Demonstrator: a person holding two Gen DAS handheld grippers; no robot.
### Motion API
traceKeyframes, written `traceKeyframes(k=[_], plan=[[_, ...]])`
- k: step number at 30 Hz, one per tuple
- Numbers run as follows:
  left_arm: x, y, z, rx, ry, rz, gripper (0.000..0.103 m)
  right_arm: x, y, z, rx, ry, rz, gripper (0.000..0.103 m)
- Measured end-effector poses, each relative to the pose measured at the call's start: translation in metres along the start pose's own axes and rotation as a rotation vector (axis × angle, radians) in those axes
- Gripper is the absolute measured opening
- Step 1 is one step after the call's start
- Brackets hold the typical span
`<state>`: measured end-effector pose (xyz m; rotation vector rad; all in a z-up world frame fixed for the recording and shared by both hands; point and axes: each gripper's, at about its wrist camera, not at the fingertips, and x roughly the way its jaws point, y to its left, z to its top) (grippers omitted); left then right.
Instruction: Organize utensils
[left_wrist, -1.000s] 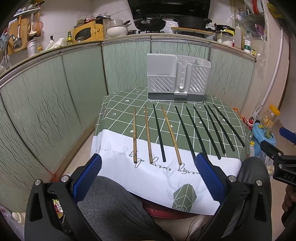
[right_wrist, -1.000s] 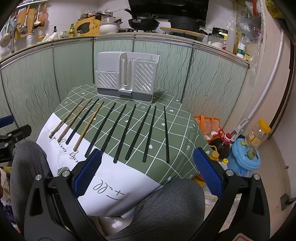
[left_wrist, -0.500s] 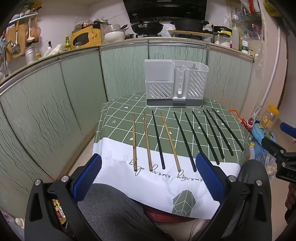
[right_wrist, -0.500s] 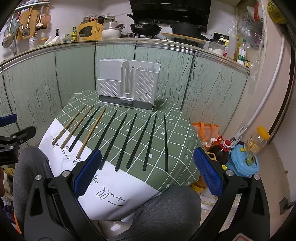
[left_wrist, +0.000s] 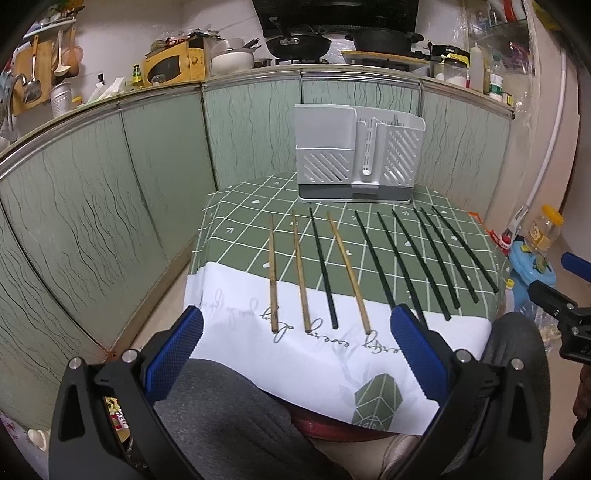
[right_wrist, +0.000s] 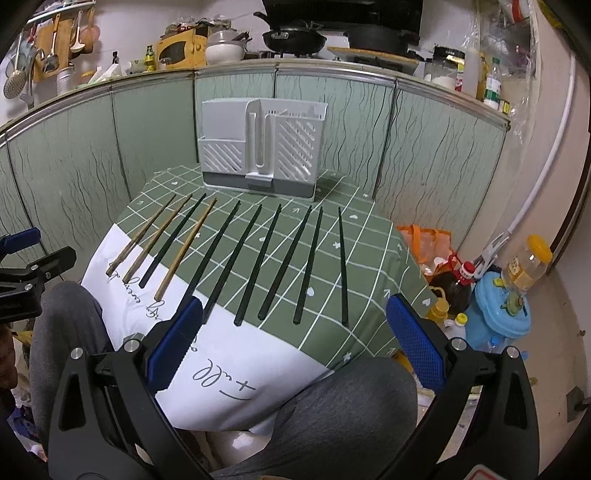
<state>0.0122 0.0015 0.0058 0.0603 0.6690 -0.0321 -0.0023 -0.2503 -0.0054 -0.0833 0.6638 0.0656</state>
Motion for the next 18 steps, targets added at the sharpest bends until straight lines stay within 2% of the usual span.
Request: traceKeyframes(k=[6, 9, 18], plan=[[0.003, 0.003, -0.004, 0.011, -0.007, 0.001, 0.099, 0.01, -0.007, -0.005, 0.029, 0.045, 0.023, 0.095], [0.006, 0.005, -0.005, 0.013, 0.013, -0.007, 0.099, 0.014, -0.011, -0.007, 0.045, 0.06, 0.051, 0.095], [0.018, 0.016, -0.006, -0.023, 0.079, -0.038, 0.099, 0.02, -0.021, -0.004, 0.051, 0.066, 0.037, 0.095]])
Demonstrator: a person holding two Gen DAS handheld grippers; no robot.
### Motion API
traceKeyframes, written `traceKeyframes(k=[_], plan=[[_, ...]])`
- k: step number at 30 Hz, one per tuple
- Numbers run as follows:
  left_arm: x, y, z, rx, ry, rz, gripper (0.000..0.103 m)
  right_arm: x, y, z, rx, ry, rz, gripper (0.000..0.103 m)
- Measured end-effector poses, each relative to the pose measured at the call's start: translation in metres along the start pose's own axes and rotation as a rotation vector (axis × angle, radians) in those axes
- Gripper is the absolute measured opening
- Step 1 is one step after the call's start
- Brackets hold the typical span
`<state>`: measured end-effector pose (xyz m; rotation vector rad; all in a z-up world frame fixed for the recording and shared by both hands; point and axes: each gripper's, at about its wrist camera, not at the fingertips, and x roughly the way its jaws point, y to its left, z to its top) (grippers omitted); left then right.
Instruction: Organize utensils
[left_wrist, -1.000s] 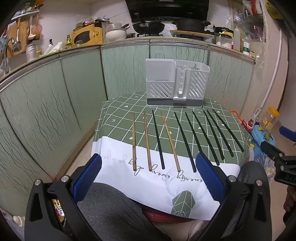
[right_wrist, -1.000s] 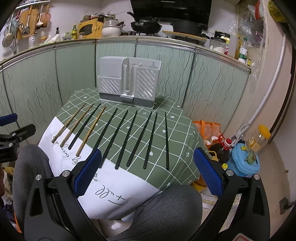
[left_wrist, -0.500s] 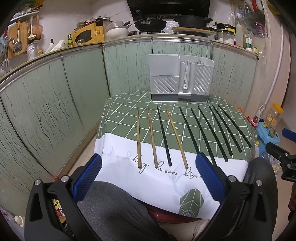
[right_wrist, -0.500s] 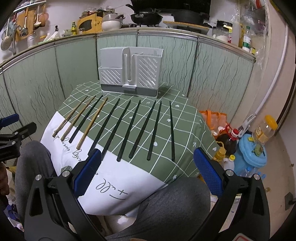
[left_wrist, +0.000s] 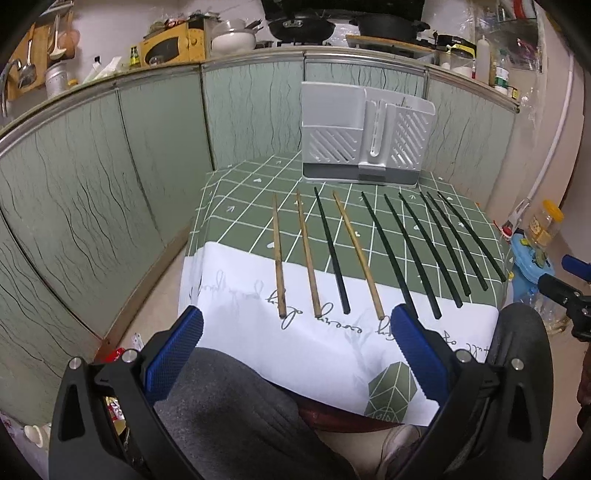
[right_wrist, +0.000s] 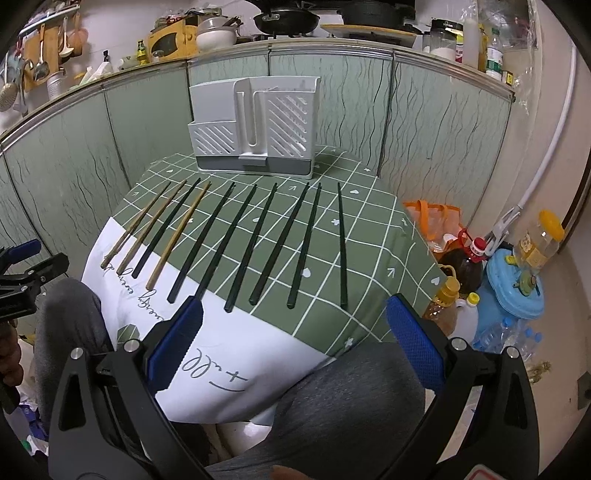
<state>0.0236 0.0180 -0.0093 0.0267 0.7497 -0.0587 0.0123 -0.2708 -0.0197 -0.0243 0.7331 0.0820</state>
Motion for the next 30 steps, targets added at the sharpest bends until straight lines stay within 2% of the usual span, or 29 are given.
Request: traceKeyframes(k=[5, 11, 20, 30], plan=[[0.007, 0.012, 0.002, -0.064, 0.036, -0.068, 0.099, 0.004, -0.006, 0.002, -0.012, 0.004, -0.008, 0.095], [0.012, 0.018, 0.003, -0.042, 0.002, 0.003, 0.099, 0.011, -0.018, 0.004, -0.012, -0.002, -0.01, 0.095], [0.031, 0.028, 0.008, -0.011, -0.043, 0.019, 0.099, 0.031, -0.038, 0.005, -0.004, -0.014, -0.014, 0.095], [0.057, 0.028, 0.013, 0.011, -0.047, 0.022, 0.099, 0.054, -0.043, 0.008, -0.036, -0.012, -0.006, 0.095]])
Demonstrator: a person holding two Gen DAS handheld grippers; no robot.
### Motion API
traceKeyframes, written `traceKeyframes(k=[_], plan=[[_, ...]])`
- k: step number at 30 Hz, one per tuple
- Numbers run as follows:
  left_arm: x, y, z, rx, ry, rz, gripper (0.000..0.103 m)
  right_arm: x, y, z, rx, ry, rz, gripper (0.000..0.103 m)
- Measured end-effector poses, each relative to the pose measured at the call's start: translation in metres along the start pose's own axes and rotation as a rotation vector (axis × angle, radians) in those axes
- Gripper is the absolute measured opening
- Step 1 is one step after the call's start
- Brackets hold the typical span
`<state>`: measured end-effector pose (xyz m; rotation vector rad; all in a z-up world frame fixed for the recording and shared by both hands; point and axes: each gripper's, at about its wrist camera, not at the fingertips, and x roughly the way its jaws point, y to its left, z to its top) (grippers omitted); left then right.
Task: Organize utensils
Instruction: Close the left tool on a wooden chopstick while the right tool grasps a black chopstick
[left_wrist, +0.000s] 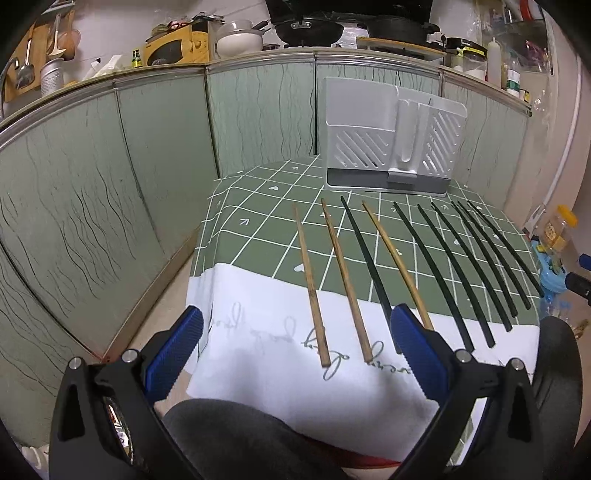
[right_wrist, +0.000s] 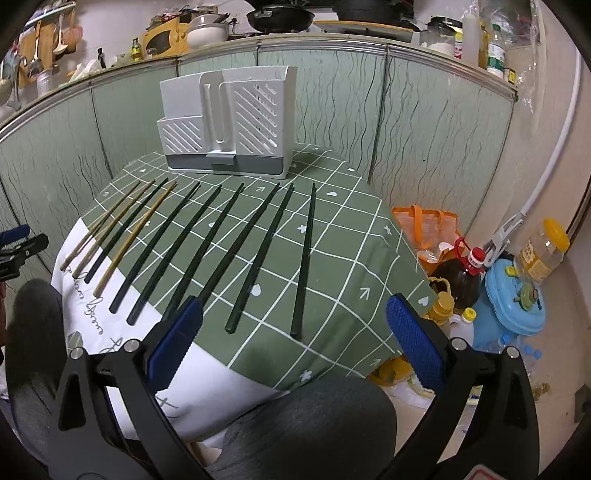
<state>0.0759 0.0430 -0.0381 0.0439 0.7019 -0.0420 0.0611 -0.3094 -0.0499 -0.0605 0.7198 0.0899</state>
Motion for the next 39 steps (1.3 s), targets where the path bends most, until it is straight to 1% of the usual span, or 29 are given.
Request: traceKeyframes(k=[10, 11, 12, 14, 16, 17, 18, 20, 21, 22, 25, 27, 31, 33, 35, 37, 39], plan=[[0.03, -0.002, 0.004, 0.002, -0.011, -0.002, 0.099, 0.025, -0.004, 0.003, 0.014, 0.02, 0.009, 0.095], [0.033, -0.003, 0.005, 0.006, -0.012, -0.002, 0.096, 0.027, -0.004, 0.003, 0.018, 0.022, 0.011, 0.095], [0.034, -0.003, 0.005, 0.009, -0.013, -0.002, 0.088, 0.029, -0.005, 0.004, 0.024, 0.022, 0.012, 0.095], [0.041, -0.004, 0.006, 0.015, 0.004, -0.001, 0.078, 0.032, -0.007, 0.004, 0.035, 0.021, 0.011, 0.095], [0.048, -0.004, 0.006, 0.006, 0.027, -0.02, 0.072, 0.034, -0.009, 0.004, 0.043, 0.022, 0.006, 0.095], [0.049, -0.005, 0.005, 0.006, 0.035, -0.018, 0.063, 0.035, -0.01, 0.004, 0.046, 0.023, 0.005, 0.095], [0.051, -0.005, 0.005, 0.006, 0.043, -0.011, 0.056, 0.036, -0.012, 0.004, 0.053, 0.024, 0.004, 0.095], [0.054, -0.007, 0.003, 0.006, 0.061, -0.009, 0.051, 0.037, -0.014, 0.003, 0.061, 0.026, 0.001, 0.095], [0.055, -0.008, 0.001, 0.005, 0.069, -0.008, 0.043, 0.038, -0.015, 0.003, 0.063, 0.026, 0.0, 0.095], [0.057, -0.009, 0.0, 0.007, 0.081, -0.014, 0.04, 0.038, -0.015, 0.003, 0.065, 0.026, 0.0, 0.095], [0.058, -0.013, -0.005, 0.02, 0.095, -0.017, 0.038, 0.039, -0.017, 0.003, 0.062, 0.026, -0.007, 0.095], [0.059, -0.016, -0.007, 0.029, 0.099, -0.001, 0.031, 0.04, -0.018, 0.003, 0.06, 0.027, -0.01, 0.095], [0.06, -0.021, -0.011, 0.05, 0.107, 0.034, 0.027, 0.044, -0.02, 0.004, 0.063, 0.024, -0.001, 0.095], [0.06, -0.022, -0.012, 0.058, 0.113, 0.054, 0.021, 0.046, -0.02, 0.005, 0.059, 0.022, 0.006, 0.095], [0.06, -0.024, -0.014, 0.067, 0.114, 0.066, 0.018, 0.048, -0.02, 0.007, 0.051, 0.023, 0.002, 0.095], [0.06, -0.026, -0.015, 0.077, 0.116, 0.075, 0.017, 0.051, -0.019, 0.01, 0.038, 0.026, 0.009, 0.09], [0.061, -0.027, -0.015, 0.085, 0.119, 0.084, 0.014, 0.056, -0.018, 0.012, 0.029, 0.039, 0.01, 0.08]])
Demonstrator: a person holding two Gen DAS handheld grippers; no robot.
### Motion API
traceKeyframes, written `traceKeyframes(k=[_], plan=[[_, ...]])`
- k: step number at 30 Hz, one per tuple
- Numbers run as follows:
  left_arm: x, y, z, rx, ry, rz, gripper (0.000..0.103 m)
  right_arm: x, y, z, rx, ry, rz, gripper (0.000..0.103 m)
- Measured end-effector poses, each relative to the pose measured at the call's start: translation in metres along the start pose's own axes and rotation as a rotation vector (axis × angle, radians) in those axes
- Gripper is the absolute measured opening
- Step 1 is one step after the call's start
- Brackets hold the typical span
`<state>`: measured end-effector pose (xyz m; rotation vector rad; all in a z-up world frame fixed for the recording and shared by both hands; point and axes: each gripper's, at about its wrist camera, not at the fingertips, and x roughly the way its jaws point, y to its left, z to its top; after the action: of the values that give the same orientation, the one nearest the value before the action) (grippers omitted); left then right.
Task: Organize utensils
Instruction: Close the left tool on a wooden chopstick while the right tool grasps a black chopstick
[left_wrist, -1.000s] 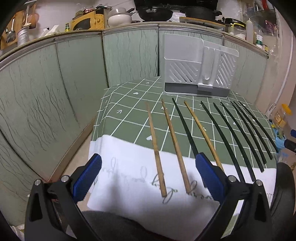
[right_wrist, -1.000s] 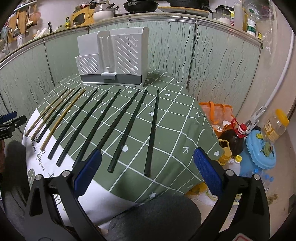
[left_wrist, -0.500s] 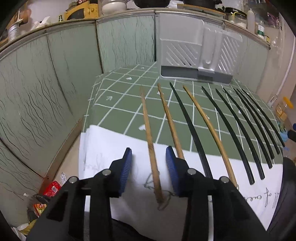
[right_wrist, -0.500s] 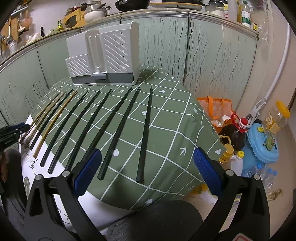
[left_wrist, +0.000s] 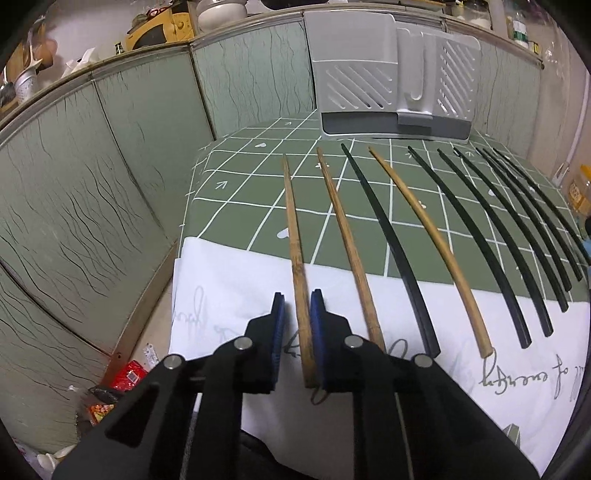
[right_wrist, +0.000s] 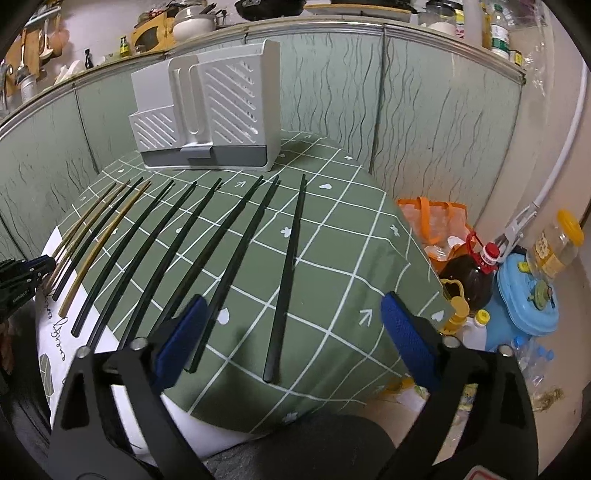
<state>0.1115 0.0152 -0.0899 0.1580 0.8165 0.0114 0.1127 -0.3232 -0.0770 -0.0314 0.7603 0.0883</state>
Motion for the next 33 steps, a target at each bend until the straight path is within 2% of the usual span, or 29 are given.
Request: traceKeyframes(k=[1, 3, 4, 6, 9, 12, 17, 26, 33], plan=[[0.0, -0.001, 0.0, 0.004, 0.0, 0.004, 0.014, 0.003, 0.0, 0.001, -0.005, 0.005, -0.003, 0.077], [0.0, -0.002, -0.001, 0.012, 0.001, 0.009, 0.013, 0.01, 0.001, 0.002, -0.014, 0.026, -0.013, 0.061], [0.0, -0.002, 0.0, 0.012, 0.001, 0.008, 0.013, 0.015, 0.002, 0.002, -0.021, 0.041, -0.022, 0.056], [0.0, -0.001, 0.0, 0.006, 0.003, 0.001, 0.013, 0.021, 0.005, 0.001, -0.036, 0.06, -0.034, 0.038], [0.0, 0.001, 0.0, -0.002, 0.004, -0.006, 0.012, 0.025, 0.011, -0.002, -0.063, 0.068, -0.048, 0.02], [0.0, 0.0, 0.0, -0.002, 0.005, -0.006, 0.012, 0.028, 0.016, -0.006, -0.086, 0.082, -0.061, 0.012], [0.0, 0.002, 0.0, -0.01, 0.007, -0.014, 0.011, 0.027, 0.021, -0.01, -0.088, 0.089, -0.055, 0.01], [-0.001, 0.002, 0.003, -0.02, 0.013, -0.015, 0.008, 0.026, 0.017, -0.013, -0.016, 0.101, -0.04, 0.006], [-0.004, 0.009, 0.005, -0.051, 0.012, -0.051, 0.008, 0.016, 0.009, -0.009, 0.018, 0.087, 0.002, 0.006]])
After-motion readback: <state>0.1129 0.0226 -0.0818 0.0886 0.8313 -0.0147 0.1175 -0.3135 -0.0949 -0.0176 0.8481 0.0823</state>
